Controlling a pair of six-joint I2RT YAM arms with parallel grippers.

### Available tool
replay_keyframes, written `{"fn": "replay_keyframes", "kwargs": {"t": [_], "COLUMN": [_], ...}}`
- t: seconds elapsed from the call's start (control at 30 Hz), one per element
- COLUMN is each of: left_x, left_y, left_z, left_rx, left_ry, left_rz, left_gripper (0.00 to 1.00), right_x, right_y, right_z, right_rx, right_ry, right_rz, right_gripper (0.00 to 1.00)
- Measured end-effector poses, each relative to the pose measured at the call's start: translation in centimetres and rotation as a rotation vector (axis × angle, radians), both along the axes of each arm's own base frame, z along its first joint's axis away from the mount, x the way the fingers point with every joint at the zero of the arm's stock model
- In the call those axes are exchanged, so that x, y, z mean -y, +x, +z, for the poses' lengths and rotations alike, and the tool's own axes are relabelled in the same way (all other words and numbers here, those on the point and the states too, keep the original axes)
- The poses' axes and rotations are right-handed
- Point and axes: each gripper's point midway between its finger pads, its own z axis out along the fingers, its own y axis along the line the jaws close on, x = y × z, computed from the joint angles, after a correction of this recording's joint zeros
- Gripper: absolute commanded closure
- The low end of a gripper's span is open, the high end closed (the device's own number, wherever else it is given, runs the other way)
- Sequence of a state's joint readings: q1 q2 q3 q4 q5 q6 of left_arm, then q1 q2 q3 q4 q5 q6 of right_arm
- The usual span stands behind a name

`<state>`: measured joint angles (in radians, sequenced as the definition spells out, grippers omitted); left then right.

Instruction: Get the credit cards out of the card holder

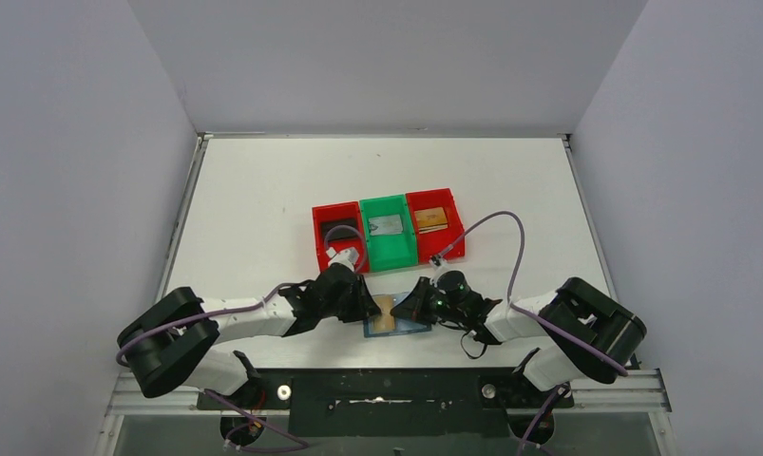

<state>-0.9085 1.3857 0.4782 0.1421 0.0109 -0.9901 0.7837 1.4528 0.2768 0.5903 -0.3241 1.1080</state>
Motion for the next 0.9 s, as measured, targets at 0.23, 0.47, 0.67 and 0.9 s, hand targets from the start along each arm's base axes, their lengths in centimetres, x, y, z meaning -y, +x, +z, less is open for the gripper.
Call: {"fn": "replay_keyframes", "kwargs": {"t": [0.23, 0.47, 0.67, 0.9], "left_x": [-0.6, -0.4, -0.2, -0.7], "left_y": [0.1, 0.2, 0.5, 0.7], "left_z": [-0.3, -0.5, -0.6, -0.6], "left_rx": [0.001, 0.002, -0.006, 0.030], "left_ry": [0.028, 0.037, 0.081, 0.143], "left_rz": [0.017, 0.011, 0.017, 0.047], "left_gripper": [0.76, 0.76, 0.80, 0.80], "right_x": [0.8, 0.9, 1.2, 1.5], "right_y": [0.0, 0.0, 0.3, 0.2], "right_z": [-0.3, 0.0, 0.4, 0.3], "right_rx": [-0.014, -0.012, -0.005, -0.011], "right_ry": [0.002, 0.015, 0.019, 0.008], "right_rz": [-0.020, -0.019, -0.030, -0.034], "right_gripper": [1.00, 1.00, 1.00, 1.00]}}
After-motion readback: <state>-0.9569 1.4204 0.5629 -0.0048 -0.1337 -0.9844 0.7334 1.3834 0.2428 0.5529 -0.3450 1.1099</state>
